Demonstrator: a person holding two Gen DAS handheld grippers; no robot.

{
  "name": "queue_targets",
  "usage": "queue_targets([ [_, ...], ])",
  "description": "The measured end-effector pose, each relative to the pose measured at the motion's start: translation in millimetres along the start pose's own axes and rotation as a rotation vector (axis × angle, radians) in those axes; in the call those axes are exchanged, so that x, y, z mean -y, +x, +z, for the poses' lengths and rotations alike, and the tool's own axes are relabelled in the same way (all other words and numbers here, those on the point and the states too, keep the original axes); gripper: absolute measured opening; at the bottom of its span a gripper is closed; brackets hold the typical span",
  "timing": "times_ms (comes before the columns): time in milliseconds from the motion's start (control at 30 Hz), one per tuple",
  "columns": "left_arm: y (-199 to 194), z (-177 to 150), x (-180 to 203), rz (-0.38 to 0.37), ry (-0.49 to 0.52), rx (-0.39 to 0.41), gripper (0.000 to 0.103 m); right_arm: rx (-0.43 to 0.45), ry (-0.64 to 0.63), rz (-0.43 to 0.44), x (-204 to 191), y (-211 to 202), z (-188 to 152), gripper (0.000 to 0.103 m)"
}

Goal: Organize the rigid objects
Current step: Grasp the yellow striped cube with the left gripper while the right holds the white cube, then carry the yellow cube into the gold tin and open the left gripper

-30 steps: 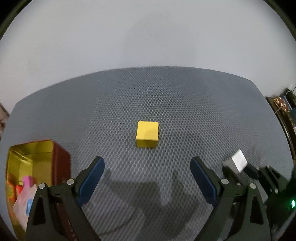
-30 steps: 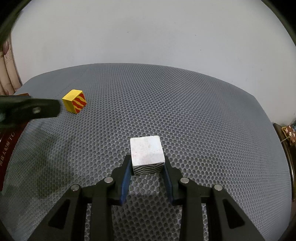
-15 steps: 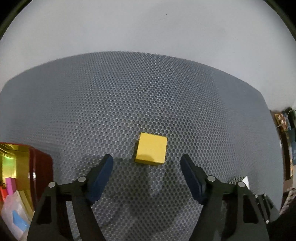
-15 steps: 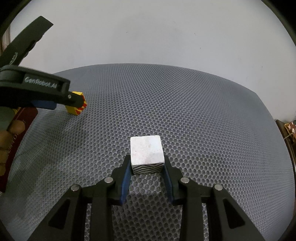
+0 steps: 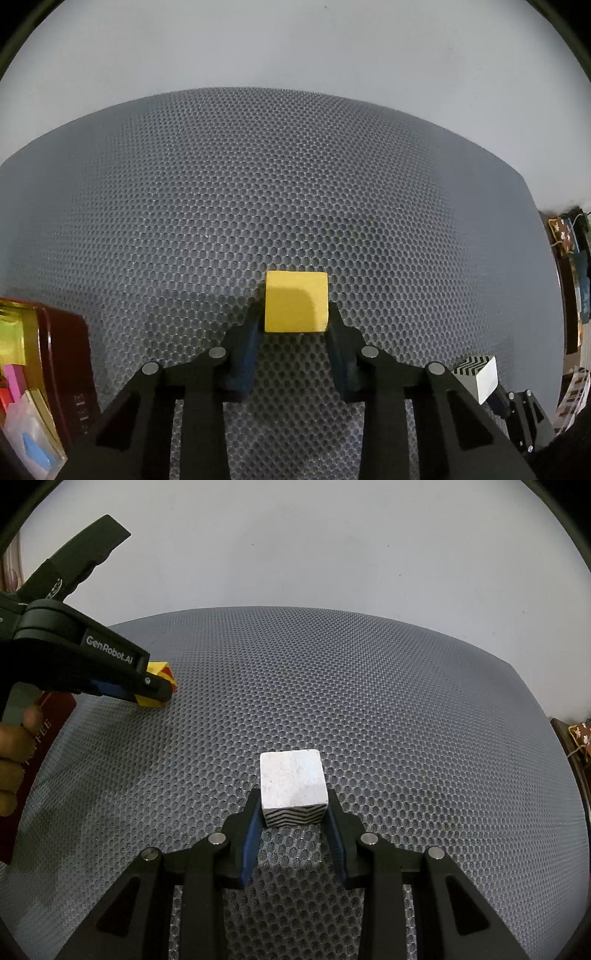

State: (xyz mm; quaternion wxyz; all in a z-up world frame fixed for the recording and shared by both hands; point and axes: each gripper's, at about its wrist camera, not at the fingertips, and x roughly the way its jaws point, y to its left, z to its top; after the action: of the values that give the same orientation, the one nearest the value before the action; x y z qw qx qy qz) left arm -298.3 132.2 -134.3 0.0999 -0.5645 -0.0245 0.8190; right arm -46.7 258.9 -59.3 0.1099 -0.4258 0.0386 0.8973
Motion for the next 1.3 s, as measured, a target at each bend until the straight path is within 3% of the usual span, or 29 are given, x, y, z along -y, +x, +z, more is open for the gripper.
queue_targets([
  [467,-22.0,-12.0,6.0,0.045,0.017,0.043,0.027,0.0,-0.001,-0.002,-6.2,-0.8,0.0,0.033],
  [833,-68.1,-12.0,-4.0,0.096,-0.019,0.135,0.027,0.0,-0.002,-0.003,-7.8,-2.6,-1.2,0.033],
  [1233,-119.8,-31.9,-30.8,0.132,-0.06,0.156,0.027,0.0,-0.002,-0.002,-7.7,-2.7,-1.3,0.033],
  [1300,-132.6,-49.2,-35.6,0.135,-0.067,0.159,0.027,0.0,-0.003,-0.003,-7.3,-2.4,-1.0,0.033],
])
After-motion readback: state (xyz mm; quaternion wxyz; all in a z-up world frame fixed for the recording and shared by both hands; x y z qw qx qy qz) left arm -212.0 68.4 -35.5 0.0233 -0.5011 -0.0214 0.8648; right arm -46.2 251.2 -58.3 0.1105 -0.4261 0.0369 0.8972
